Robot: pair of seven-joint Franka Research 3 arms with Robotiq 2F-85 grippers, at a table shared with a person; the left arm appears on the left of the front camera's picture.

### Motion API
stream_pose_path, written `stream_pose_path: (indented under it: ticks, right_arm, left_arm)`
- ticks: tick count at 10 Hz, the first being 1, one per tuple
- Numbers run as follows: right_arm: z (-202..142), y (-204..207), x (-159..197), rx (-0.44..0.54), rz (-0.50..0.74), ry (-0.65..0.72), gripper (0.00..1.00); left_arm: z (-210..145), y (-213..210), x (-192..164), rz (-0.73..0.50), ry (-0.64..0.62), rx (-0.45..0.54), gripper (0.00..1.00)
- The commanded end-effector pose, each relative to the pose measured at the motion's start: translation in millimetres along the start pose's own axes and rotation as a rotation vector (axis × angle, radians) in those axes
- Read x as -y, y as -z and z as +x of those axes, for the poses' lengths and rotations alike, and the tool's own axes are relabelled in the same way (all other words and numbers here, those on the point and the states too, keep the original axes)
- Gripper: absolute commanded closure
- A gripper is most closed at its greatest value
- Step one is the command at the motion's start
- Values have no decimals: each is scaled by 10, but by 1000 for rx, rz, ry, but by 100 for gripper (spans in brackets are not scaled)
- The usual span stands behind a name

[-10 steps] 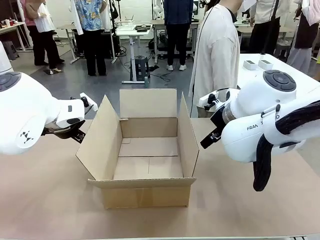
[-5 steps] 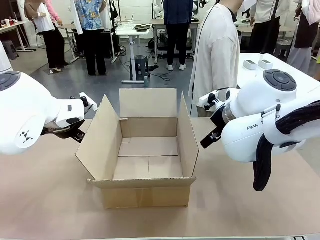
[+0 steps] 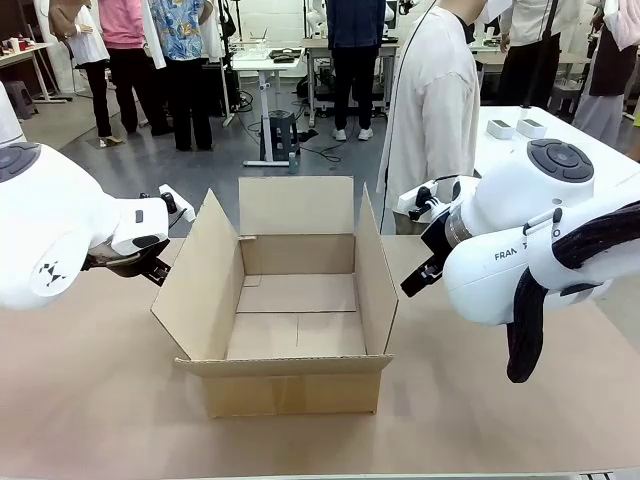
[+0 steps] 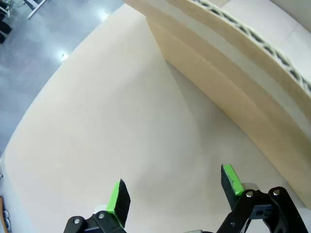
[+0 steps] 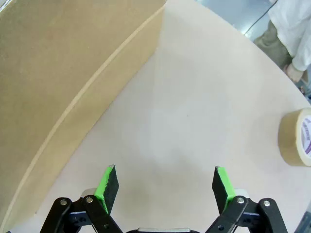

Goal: Wrap the clocks to prevent damage.
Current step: Open the side flaps of the Package Box.

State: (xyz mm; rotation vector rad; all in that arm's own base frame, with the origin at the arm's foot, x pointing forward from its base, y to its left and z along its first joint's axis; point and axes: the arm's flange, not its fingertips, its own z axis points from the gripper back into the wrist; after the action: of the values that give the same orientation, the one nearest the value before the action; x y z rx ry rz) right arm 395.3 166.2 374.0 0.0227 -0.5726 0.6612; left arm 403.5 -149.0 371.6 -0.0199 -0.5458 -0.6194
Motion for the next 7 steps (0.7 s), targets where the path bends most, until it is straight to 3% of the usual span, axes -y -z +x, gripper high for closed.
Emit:
stream_pose_path:
  ticks: [1, 3, 4, 7]
  right_arm:
    - [0, 0, 0, 0, 0, 0, 0]
    - [153, -608, 168, -17, 22, 1, 0]
    - [126, -908, 204, -44, 57, -67, 0]
    - [122, -2016, 273, -120, 66, -195, 0]
  left_arm:
    - [0, 0, 0, 0, 0, 0, 0]
    - [19, -681, -338, 26, 1, -9, 0]
    - [-112, -986, -399, -6, 51, -24, 0]
    - [-71, -1998, -602, -69, 224, -79, 0]
